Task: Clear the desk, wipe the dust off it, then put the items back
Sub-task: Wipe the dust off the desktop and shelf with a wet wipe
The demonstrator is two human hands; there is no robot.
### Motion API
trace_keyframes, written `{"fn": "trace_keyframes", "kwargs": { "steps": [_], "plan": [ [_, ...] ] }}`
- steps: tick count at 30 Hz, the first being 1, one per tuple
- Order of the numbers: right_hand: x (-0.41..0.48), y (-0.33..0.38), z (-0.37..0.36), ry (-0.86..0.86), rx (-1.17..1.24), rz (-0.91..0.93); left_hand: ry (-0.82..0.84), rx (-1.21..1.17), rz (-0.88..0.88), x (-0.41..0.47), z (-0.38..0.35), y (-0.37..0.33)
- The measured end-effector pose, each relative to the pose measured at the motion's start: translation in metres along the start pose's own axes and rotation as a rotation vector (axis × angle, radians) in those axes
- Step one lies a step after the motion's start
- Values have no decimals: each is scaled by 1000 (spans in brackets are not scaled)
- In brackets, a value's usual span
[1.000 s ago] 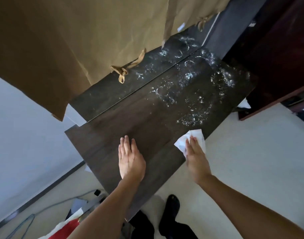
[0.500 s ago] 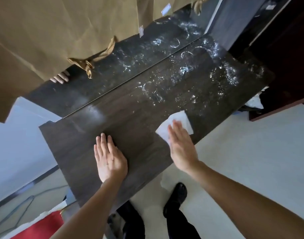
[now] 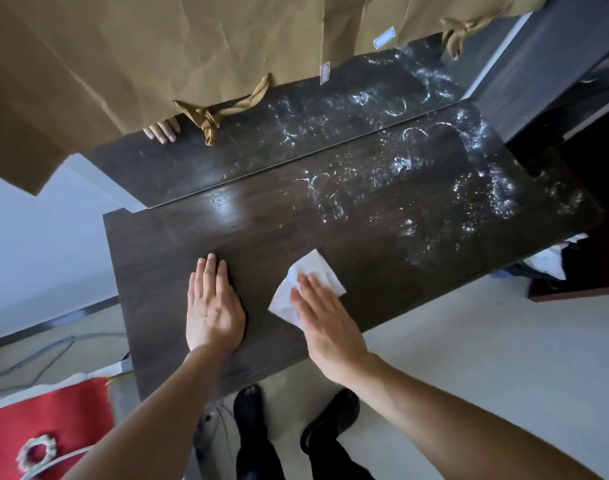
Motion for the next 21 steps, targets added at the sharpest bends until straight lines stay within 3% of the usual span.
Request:
{"fn": "trace_keyframes", "kwargs": {
  "steps": [3,7,9,13,16,18,21],
  "plan": [
    [10,-35,17,17,-50,133,11,11,-7,1,0,-1],
    [64,-158,68,-140,-78,-334,3,3,-19,2,-1,0],
    [79,-140,61,-153,-73,-380,-4,2,-9,3,-1,2],
    [43,-6,-1,34,-69,75,13,22,39,4,-1,6],
    [33,-9,5,102,-75,217,46,58,96,9,-3,11],
    [60,-53,24,28,-138,164,65,88,114,14,-6,13],
    [120,-129,59,-82,-116,-172,80,105,136,26,-10,17]
  ]
}}
Point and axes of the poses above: each hand's wrist, its own x-axis towards the middle knuckle, its own z-axis out of the back of the hand, y = z × x, the point moved 10 cm from there along x, towards the middle knuckle, and after that the axes turned 6 degrees about x, right-handed, at the moved point
